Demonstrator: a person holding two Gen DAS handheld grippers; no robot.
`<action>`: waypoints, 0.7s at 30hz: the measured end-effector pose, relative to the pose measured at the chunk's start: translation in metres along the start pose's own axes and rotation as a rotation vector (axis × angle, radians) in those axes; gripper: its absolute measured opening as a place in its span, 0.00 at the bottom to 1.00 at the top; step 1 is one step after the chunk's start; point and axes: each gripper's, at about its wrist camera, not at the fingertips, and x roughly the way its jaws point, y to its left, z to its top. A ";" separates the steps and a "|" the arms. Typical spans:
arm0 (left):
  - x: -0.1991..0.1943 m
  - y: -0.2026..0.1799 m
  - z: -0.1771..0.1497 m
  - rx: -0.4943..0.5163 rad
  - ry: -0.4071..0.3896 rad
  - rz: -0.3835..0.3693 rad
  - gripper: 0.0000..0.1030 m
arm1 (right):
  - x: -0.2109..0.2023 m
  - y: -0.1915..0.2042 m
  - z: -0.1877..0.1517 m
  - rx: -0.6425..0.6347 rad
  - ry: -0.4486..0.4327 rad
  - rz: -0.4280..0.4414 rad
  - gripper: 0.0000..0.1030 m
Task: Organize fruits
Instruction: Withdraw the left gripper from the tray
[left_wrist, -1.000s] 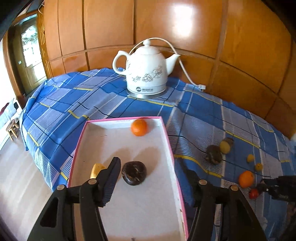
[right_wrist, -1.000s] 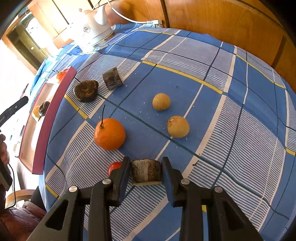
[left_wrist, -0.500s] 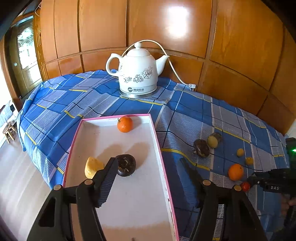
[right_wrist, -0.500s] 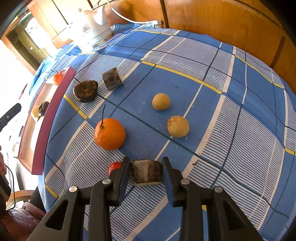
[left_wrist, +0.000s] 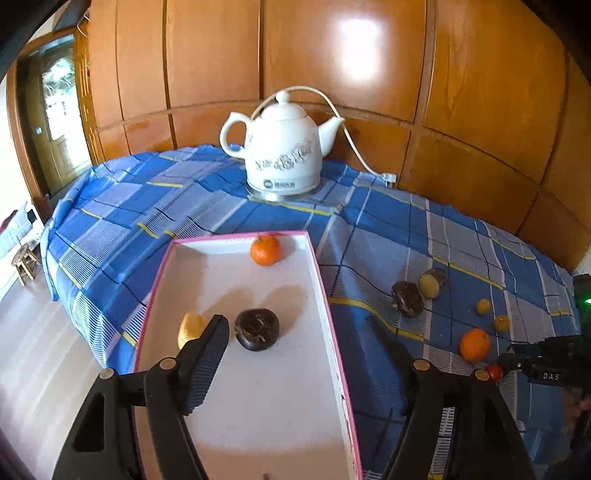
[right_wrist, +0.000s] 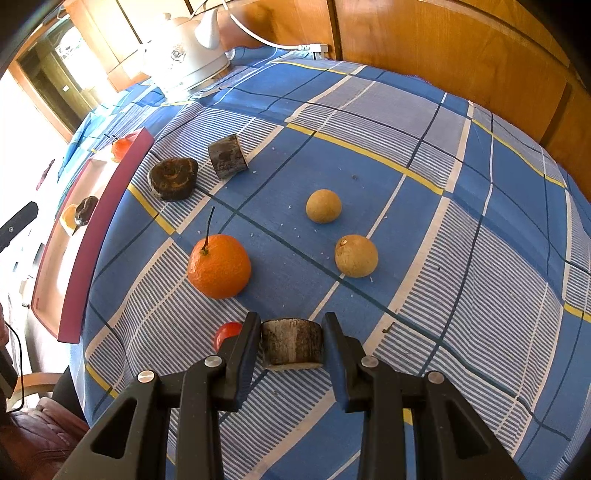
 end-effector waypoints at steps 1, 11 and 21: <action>-0.002 0.000 0.001 -0.002 -0.013 0.006 0.76 | 0.000 0.000 0.000 0.001 -0.001 0.000 0.33; -0.020 0.004 0.008 0.001 -0.108 0.060 0.83 | 0.000 0.000 0.000 -0.001 -0.007 0.000 0.33; -0.025 0.003 0.008 0.007 -0.119 0.062 0.83 | 0.000 0.001 -0.001 -0.006 -0.011 -0.009 0.33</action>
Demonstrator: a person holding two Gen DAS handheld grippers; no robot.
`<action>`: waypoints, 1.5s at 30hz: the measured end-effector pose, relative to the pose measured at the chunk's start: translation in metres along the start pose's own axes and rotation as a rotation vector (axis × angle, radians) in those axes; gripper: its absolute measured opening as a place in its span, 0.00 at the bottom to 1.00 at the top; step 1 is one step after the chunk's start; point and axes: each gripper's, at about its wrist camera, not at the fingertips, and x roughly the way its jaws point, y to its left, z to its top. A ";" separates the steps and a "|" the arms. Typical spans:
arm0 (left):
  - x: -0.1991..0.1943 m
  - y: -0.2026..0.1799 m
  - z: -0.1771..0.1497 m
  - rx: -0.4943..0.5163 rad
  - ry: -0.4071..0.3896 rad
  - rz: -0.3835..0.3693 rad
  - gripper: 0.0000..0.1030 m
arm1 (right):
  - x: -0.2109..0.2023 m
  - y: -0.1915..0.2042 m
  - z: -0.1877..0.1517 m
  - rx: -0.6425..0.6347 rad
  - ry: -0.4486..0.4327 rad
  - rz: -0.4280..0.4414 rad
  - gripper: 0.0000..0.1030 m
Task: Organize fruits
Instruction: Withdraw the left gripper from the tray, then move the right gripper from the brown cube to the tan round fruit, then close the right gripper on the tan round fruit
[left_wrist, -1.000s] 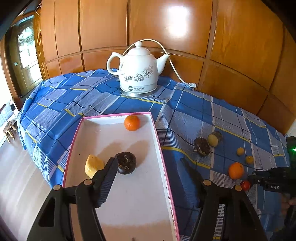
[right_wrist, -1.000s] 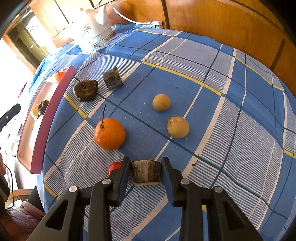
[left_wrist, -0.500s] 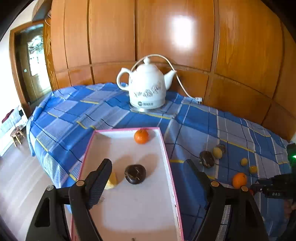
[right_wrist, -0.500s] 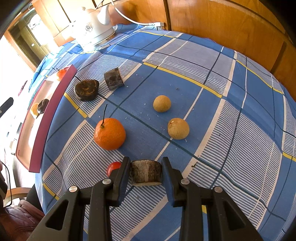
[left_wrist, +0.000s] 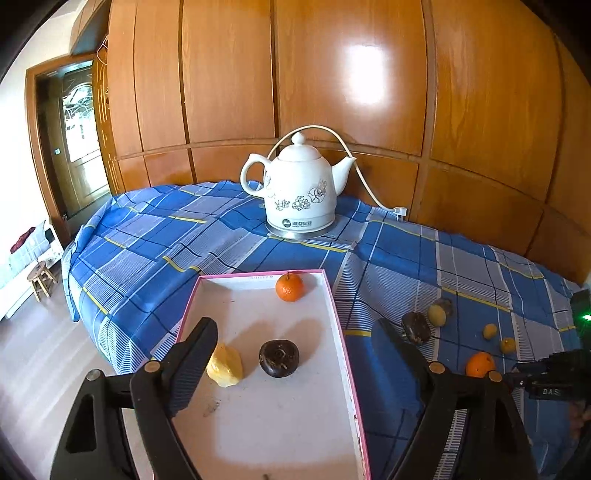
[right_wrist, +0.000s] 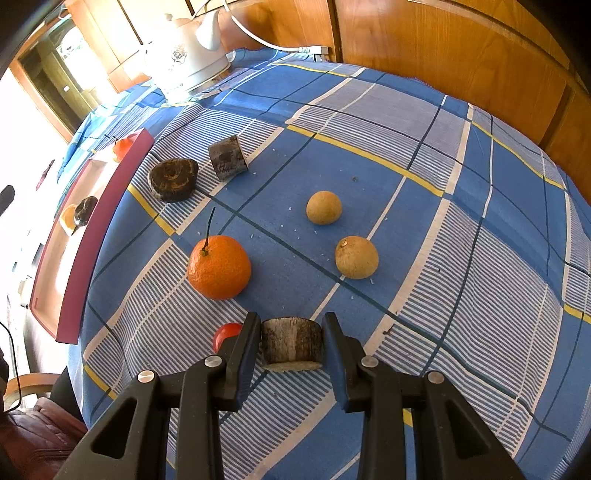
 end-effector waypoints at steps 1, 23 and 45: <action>0.000 0.000 0.000 0.000 -0.001 0.000 0.83 | 0.000 0.000 0.000 0.000 -0.001 -0.001 0.33; -0.009 0.004 0.000 0.012 -0.030 -0.003 0.84 | -0.028 -0.012 0.006 0.084 -0.118 0.023 0.13; -0.002 0.002 -0.010 0.009 0.016 -0.029 0.85 | -0.027 -0.039 0.006 0.246 -0.100 0.135 0.34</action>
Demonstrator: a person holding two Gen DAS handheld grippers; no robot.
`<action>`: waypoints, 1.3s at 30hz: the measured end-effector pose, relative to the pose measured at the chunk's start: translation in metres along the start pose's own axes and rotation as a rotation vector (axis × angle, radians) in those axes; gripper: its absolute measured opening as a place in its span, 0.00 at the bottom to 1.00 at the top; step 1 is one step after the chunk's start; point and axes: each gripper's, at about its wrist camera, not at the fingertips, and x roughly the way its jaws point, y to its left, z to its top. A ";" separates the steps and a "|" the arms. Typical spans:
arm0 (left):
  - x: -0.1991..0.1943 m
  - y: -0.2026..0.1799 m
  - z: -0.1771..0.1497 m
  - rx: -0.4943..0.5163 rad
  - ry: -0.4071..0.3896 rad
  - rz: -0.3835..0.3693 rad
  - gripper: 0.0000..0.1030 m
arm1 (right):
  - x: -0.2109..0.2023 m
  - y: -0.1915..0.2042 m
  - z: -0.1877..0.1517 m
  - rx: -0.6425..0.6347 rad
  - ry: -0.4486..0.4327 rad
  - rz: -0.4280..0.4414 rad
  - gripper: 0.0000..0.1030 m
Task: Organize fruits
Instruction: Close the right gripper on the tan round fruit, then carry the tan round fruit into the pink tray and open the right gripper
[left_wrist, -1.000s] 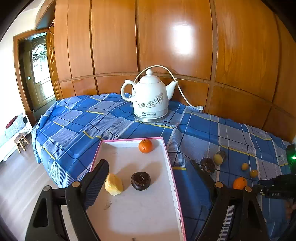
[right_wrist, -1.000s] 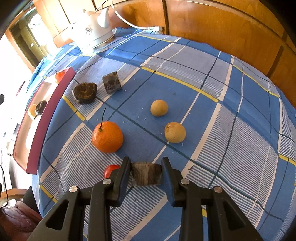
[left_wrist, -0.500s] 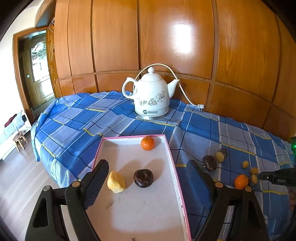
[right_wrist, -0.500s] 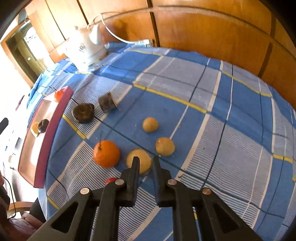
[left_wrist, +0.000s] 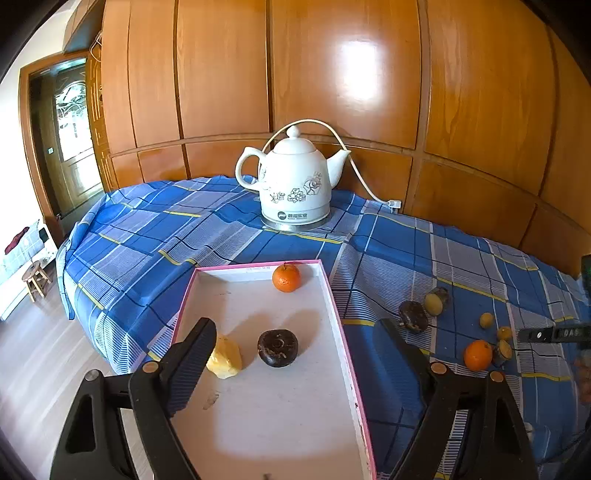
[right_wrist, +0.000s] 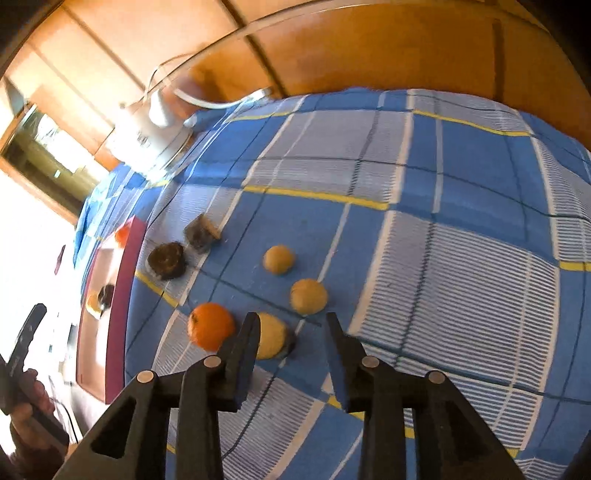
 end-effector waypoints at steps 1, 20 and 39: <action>0.001 0.000 0.000 0.000 0.003 -0.002 0.85 | 0.004 0.004 -0.002 -0.013 0.016 0.001 0.35; 0.004 0.002 -0.003 -0.001 0.023 -0.009 0.86 | 0.013 0.037 -0.015 -0.204 -0.014 -0.133 0.33; 0.008 0.050 -0.006 -0.081 0.033 0.059 0.86 | 0.022 0.142 -0.023 -0.362 0.007 0.007 0.33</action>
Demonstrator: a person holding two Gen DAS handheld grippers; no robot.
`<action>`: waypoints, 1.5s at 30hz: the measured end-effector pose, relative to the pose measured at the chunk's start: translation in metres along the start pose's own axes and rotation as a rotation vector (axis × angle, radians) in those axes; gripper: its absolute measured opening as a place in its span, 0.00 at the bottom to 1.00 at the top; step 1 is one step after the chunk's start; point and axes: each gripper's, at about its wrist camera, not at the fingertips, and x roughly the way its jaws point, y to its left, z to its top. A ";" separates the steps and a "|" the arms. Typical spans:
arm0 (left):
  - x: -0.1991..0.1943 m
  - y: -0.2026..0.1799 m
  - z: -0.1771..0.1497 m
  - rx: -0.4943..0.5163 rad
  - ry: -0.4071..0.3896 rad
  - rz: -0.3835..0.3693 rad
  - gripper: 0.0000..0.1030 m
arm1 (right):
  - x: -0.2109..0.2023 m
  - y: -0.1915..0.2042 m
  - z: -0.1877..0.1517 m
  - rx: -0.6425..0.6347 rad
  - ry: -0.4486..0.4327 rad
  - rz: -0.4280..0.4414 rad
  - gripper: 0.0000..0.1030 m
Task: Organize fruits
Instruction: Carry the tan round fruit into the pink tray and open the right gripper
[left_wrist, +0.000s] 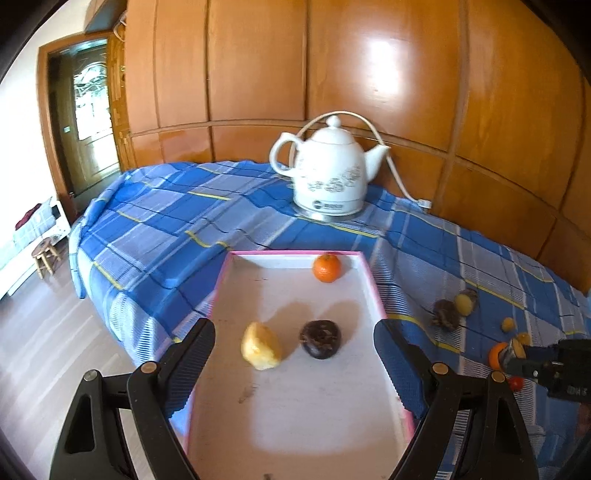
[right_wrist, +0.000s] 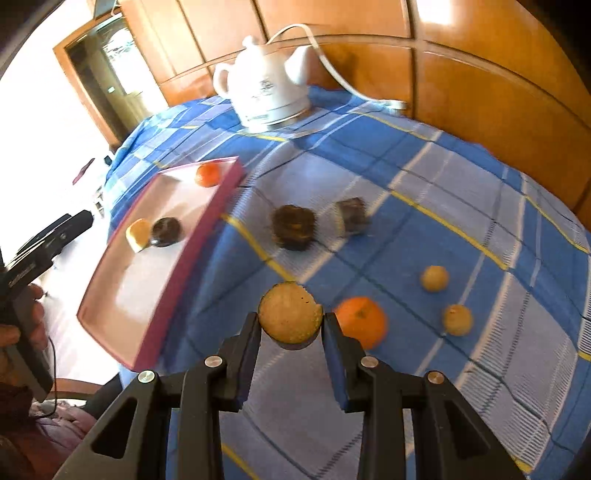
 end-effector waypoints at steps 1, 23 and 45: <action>0.001 0.005 0.000 -0.009 0.001 0.008 0.86 | 0.004 0.007 0.002 -0.011 0.005 0.015 0.33; 0.005 0.123 -0.005 -0.242 0.000 0.202 0.86 | 0.070 0.125 0.048 -0.165 0.084 0.126 0.34; 0.002 0.042 -0.014 -0.051 0.019 0.042 0.86 | 0.032 0.104 0.031 -0.117 -0.044 0.026 0.36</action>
